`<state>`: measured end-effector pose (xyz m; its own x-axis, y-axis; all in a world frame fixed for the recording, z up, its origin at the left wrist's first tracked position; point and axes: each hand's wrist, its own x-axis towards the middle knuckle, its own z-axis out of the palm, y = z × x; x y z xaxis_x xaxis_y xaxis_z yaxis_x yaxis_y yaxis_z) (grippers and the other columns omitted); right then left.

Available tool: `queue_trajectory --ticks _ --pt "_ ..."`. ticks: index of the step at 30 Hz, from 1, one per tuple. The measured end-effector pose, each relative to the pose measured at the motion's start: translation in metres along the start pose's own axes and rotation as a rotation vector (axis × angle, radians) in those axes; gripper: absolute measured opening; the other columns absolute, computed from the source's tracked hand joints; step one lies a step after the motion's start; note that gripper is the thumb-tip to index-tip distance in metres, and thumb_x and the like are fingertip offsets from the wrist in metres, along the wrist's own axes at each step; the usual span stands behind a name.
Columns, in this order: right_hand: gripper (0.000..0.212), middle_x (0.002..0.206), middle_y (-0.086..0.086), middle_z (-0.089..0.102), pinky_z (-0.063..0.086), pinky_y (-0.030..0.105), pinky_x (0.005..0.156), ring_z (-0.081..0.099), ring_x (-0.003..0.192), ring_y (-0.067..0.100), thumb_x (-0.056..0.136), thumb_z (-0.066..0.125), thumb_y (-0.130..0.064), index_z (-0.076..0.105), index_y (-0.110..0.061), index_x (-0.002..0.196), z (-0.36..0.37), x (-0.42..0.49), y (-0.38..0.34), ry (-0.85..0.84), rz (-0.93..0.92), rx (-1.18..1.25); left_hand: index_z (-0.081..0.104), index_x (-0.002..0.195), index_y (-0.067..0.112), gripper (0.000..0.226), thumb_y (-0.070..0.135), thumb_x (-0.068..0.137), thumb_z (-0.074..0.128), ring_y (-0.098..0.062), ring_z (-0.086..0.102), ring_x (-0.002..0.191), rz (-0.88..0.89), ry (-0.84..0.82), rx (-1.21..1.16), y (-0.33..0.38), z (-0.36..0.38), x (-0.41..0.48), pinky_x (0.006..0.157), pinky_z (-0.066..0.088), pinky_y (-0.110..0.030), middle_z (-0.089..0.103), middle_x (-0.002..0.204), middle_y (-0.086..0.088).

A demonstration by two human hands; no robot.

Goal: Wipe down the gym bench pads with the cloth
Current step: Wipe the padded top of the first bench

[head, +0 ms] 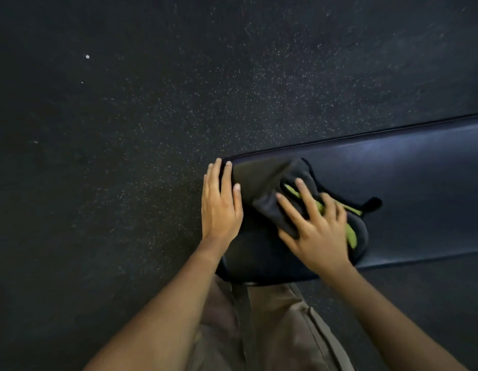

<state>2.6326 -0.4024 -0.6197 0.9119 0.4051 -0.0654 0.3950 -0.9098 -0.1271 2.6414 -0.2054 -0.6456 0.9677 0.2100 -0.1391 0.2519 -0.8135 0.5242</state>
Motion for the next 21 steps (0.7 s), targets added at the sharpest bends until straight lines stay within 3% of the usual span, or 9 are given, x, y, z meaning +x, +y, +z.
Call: queue_trajectory --ticks 2,5,7,11,13,16,18,21 --pt "0.060 0.152 0.008 0.037 0.041 0.053 0.087 0.042 0.115 0.042 0.082 0.047 -0.052 0.040 -0.035 0.139 -0.004 -0.012 0.024 -0.006 0.074 -0.032 0.039 0.140 0.000 0.046 0.022 0.099 0.036 -0.030 0.022 0.141 0.025 -0.014 -0.008 -0.003 -0.001 -0.014 0.115 0.020 -0.041 0.031 0.150 -0.018" --pt "0.065 0.155 0.012 0.029 0.035 0.057 0.092 0.041 0.119 0.048 0.085 0.044 -0.055 0.033 -0.033 0.145 -0.007 0.028 0.024 0.000 0.467 0.004 0.039 0.140 0.000 0.047 0.023 0.099 0.035 -0.029 0.021 0.142 0.024 -0.039 -0.032 -0.003 -0.002 -0.026 0.116 0.019 -0.042 0.029 0.151 -0.018" --pt "0.067 0.157 0.014 0.023 0.031 0.061 0.096 0.036 0.124 0.051 0.086 0.043 -0.056 0.030 -0.033 0.148 -0.007 0.065 0.003 -0.013 0.600 0.069 0.040 0.139 0.000 0.048 0.024 0.098 0.032 -0.028 0.022 0.141 0.003 -0.046 -0.061 0.000 -0.004 -0.032 0.115 0.021 -0.046 0.030 0.151 -0.016" --pt "0.064 0.153 0.012 0.033 0.036 0.062 0.093 0.042 0.120 0.052 0.086 0.045 -0.055 0.037 -0.033 0.146 -0.003 0.078 -0.047 -0.056 0.316 0.053 0.037 0.142 0.004 0.046 0.023 0.100 0.033 -0.022 0.027 0.139 -0.091 -0.010 -0.274 0.009 -0.013 -0.046 0.114 0.026 -0.050 0.034 0.150 -0.012" --pt "0.062 0.153 0.010 0.035 0.040 0.061 0.090 0.044 0.118 0.050 0.086 0.047 -0.054 0.038 -0.034 0.145 -0.001 0.056 -0.061 -0.047 0.163 0.017 0.034 0.143 0.006 0.047 0.024 0.099 0.034 -0.017 0.032 0.136 -0.165 0.032 -0.408 0.011 -0.020 -0.056 0.113 0.027 -0.038 0.038 0.147 -0.011" --pt "0.073 0.151 0.009 0.039 0.043 0.060 0.087 0.049 0.114 0.051 0.077 0.071 -0.045 0.042 -0.035 0.143 0.002 0.000 -0.070 -0.072 0.037 0.013 0.033 0.144 0.009 0.045 0.024 0.102 0.034 -0.018 0.039 0.133 -0.291 0.034 -0.543 0.008 -0.034 -0.072 0.105 0.031 -0.024 0.042 0.144 -0.010" --pt "0.078 0.152 0.010 0.037 0.044 0.060 0.086 0.048 0.114 0.051 0.074 0.076 -0.037 0.040 -0.035 0.143 -0.004 -0.042 -0.078 -0.121 0.123 0.045 0.033 0.145 0.011 0.044 0.024 0.103 0.034 -0.019 0.041 0.131 -0.336 -0.073 -0.603 0.004 -0.047 -0.087 0.098 0.030 -0.015 0.043 0.142 -0.009" --pt "0.065 0.156 0.008 0.024 0.039 0.061 0.097 0.037 0.124 0.044 0.090 0.061 -0.028 0.031 -0.032 0.147 -0.022 -0.077 -0.096 -0.192 0.492 0.252 0.035 0.144 0.013 0.044 0.028 0.103 0.031 -0.018 0.041 0.131 -0.336 -0.215 -0.676 0.008 -0.075 -0.111 0.095 0.030 -0.012 0.044 0.143 -0.008"
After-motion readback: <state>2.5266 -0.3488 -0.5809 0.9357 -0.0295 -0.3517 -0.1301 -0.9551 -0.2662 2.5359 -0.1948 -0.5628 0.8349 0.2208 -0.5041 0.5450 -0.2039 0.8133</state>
